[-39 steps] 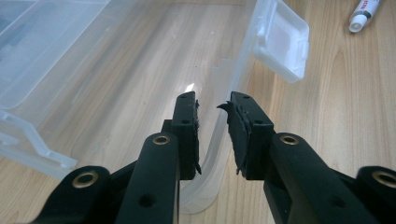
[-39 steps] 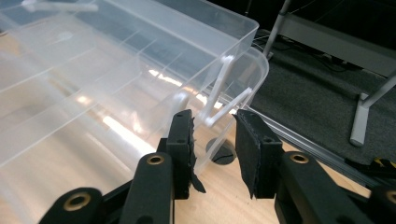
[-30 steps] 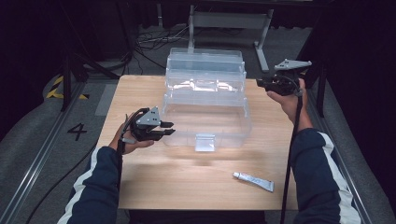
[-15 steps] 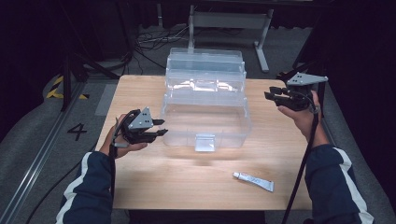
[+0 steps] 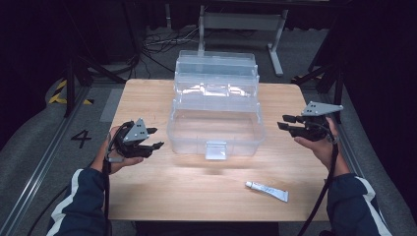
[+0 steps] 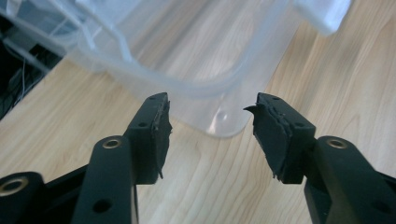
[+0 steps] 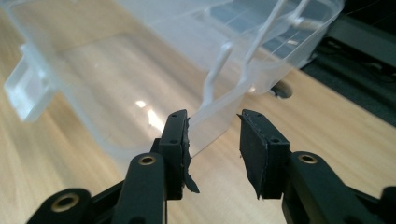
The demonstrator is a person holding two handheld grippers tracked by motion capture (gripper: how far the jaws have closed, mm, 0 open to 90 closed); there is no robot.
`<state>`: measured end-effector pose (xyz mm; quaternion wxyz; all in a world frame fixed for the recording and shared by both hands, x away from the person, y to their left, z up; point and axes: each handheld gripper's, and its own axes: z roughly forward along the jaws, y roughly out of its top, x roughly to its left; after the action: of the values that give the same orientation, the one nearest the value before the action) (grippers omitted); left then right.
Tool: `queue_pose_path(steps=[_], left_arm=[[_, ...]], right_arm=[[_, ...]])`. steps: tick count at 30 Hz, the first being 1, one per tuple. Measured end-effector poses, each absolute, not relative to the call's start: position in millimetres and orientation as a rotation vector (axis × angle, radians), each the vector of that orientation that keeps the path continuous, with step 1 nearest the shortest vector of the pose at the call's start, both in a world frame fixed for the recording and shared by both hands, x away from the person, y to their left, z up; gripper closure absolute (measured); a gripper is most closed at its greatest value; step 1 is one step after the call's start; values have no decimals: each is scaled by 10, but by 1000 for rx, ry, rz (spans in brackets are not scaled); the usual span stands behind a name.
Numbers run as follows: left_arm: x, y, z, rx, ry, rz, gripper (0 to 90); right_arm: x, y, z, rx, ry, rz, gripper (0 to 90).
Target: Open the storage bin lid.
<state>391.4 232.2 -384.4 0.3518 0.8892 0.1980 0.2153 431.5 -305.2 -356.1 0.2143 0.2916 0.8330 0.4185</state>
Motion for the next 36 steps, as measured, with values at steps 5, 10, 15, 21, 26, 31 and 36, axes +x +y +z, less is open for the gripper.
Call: queue_pose_path(steps=[5, 10, 15, 21, 26, 31, 36], left_arm=[[3910, 2399, -4000, 2340, 570, 551, 406], [3884, 2462, -4165, 2350, 620, 511, 372], [3852, 2494, -4349, 2385, 649, 464, 347], [3781, 2557, -4508, 2344, 690, 430, 341], [3744, 2585, -4617, 2353, 705, 380, 331], [3730, 2558, -4702, 2377, 716, 355, 298], [3740, 2567, -4732, 2352, 727, 325, 279]], right_arm=[[4167, -2973, -3736, 760, 2386, 1136, 614], [4010, -2862, -3885, 705, 2476, 1101, 604], [3864, -2785, -3974, 670, 2534, 1106, 599], [3716, -2683, -4129, 631, 2619, 1079, 595], [3607, -2614, -4247, 611, 2687, 1055, 583], [3499, -2537, -4307, 585, 2753, 1048, 567], [3427, -2475, -4371, 548, 2815, 1001, 554]])
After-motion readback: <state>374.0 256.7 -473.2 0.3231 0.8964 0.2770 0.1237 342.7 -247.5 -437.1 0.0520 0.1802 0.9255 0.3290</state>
